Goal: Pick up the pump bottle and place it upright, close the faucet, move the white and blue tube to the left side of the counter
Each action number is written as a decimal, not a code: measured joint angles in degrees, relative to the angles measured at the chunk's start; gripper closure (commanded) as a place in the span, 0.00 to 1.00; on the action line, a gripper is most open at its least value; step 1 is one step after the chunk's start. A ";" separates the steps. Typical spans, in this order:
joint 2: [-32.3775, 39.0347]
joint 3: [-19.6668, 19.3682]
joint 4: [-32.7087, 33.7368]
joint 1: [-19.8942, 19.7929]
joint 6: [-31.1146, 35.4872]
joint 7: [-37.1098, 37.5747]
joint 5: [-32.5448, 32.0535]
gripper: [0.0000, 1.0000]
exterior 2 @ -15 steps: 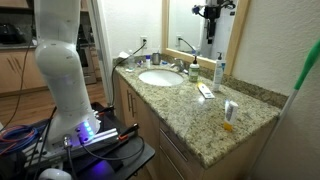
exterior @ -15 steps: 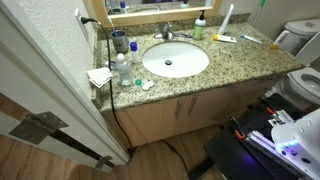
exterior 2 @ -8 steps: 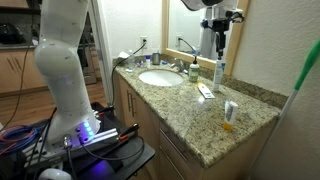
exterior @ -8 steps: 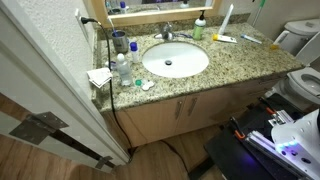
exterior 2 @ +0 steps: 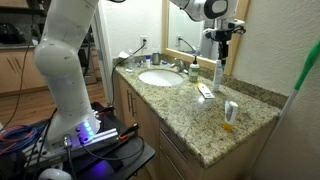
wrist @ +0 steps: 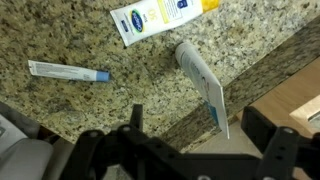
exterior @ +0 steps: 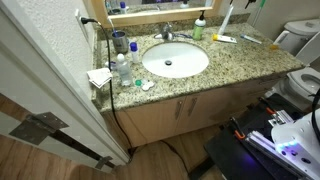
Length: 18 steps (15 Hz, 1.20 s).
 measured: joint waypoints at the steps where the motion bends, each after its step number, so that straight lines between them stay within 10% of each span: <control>1: 0.04 0.02 0.00 -0.01 0.00 -0.81 0.00 0.00; 18: 1.53 1.15 0.08 0.74 4.38 -0.26 -0.74 0.00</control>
